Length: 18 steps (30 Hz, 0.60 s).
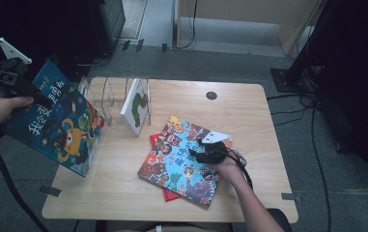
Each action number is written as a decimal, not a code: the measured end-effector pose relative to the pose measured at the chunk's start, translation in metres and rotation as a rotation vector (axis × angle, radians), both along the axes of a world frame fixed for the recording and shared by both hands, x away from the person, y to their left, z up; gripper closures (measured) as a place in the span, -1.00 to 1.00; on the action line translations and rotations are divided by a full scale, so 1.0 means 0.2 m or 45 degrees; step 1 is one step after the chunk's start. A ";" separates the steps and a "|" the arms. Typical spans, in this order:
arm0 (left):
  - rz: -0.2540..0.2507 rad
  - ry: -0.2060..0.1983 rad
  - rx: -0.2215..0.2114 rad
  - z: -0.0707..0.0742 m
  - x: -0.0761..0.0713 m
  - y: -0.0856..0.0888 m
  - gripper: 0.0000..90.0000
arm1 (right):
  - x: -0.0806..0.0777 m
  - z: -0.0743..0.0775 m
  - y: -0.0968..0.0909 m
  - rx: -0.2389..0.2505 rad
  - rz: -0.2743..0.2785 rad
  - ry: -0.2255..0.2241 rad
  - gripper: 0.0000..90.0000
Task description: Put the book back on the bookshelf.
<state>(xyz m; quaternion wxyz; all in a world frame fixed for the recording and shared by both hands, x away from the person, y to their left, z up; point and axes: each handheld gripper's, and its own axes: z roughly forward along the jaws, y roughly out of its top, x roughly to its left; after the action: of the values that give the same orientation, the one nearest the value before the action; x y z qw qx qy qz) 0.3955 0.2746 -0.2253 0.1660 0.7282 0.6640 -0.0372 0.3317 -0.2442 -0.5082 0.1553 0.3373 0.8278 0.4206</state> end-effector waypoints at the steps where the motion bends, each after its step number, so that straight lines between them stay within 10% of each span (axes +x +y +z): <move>1: 0.003 -0.001 -0.004 0.00 0.01 0.00 0.84 | 0.00 0.00 0.00 0.000 0.000 0.000 -0.08; 18: 0.115 -0.026 -0.048 0.00 0.19 0.06 0.84 | -0.01 0.00 0.00 0.008 -0.015 -0.010 -0.05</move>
<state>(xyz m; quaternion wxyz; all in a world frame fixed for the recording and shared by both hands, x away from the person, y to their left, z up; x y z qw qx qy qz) 0.4339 0.2864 -0.2251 0.1880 0.6947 0.6934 -0.0346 0.3294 -0.2435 -0.5089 0.1600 0.3411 0.8238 0.4236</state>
